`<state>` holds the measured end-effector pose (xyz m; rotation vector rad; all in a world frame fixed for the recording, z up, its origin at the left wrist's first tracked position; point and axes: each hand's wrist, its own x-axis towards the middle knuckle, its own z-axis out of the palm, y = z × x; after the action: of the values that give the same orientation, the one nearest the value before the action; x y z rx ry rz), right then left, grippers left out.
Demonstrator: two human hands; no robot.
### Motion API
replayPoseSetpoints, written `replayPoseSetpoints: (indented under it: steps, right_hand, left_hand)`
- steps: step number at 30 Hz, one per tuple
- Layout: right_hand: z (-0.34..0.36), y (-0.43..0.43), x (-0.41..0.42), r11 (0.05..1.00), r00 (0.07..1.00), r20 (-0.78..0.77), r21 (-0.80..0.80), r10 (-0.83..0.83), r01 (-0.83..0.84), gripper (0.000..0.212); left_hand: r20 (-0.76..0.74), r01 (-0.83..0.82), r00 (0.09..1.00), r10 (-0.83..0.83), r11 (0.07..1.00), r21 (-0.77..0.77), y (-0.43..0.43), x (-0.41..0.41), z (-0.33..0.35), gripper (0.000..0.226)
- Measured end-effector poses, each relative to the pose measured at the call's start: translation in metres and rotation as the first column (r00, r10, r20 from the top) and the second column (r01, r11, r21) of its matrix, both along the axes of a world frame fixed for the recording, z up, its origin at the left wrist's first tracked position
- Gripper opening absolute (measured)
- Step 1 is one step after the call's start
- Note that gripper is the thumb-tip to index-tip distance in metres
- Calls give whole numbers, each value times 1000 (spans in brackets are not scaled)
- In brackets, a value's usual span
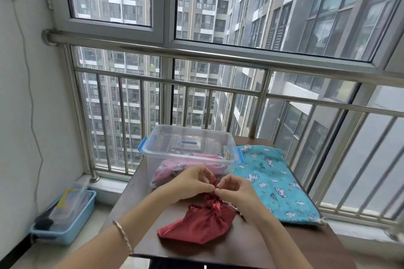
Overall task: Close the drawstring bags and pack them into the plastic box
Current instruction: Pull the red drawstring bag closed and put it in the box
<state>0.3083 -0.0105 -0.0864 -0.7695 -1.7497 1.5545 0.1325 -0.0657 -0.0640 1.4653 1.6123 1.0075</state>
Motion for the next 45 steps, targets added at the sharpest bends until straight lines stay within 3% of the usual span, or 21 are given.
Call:
replayPoseSetpoints:
  steps: [4, 7, 9, 12, 15, 18, 25, 29, 33, 35, 37, 39, 42, 45]
  right_hand:
    - [1, -2, -1, 999, 998, -40, -4, -41, 41, 15]
    - [1, -4, -5, 950, 987, 24, 274, -161, 149, 27]
    - [-2, -2, -7, 842, 975, 66, 519, -213, 149, 32]
    - [-8, 2, -8, 585, 954, 84, 804, -288, 106, 29]
    - [-7, 1, -8, 433, 940, 107, 900, -324, 46, 33]
    - [-9, 1, -8, 393, 935, 163, 919, -316, -27, 34]
    - [-10, 1, -11, 505, 934, 258, 857, -246, -104, 25]
    - [-5, 0, -11, 647, 932, 268, 761, -244, -49, 15]
    - [0, 1, -10, 910, 949, 271, 413, -163, 38, 10]
    - [-1, 5, -9, 989, 974, 218, 146, -60, 28, 11]
    - [-3, 8, -5, 992, 994, 94, -117, 52, -41, 15]
    - [-4, 11, -2, 959, 993, -16, -258, 118, -119, 22]
    - [-3, 9, 1, 938, 987, -57, -305, 153, -163, 17]
    - [-1, 6, -1, 971, 994, 12, -214, 111, -106, 17]
  left_hand:
    - [-47, 22, 999, -21, 1000, 12, -3, -4, 2, 21]
    - [-6, 65, 998, -65, 998, -9, -3, -6, 3, 19]
    - [12, 76, 997, -76, 997, -28, -3, -6, 4, 14]
    - [7, 75, 997, -75, 994, -76, -1, -5, 7, 10]
    - [21, 57, 998, -55, 988, -144, 1, -4, 10, 19]
    - [-4, 81, 996, -84, 974, -210, 1, -3, 16, 21]
    - [-89, 115, 983, -159, 920, -375, 1, 2, 27, 22]
    - [-55, 149, 982, -182, 916, -373, 0, 1, 26, 17]
    - [-154, 44, 986, -70, 985, -167, 0, -1, 15, 8]
    - [-74, 43, 996, -48, 997, -65, -2, -2, 8, 7]
    - [18, 82, 996, -82, 996, 18, -5, -1, 4, 10]
    - [13, 62, 998, -63, 994, 87, -6, -2, 2, 9]
    - [8, 36, 999, -37, 994, 105, -6, -1, 0, 11]
    - [16, 37, 999, -38, 998, 50, -5, 2, -2, 18]
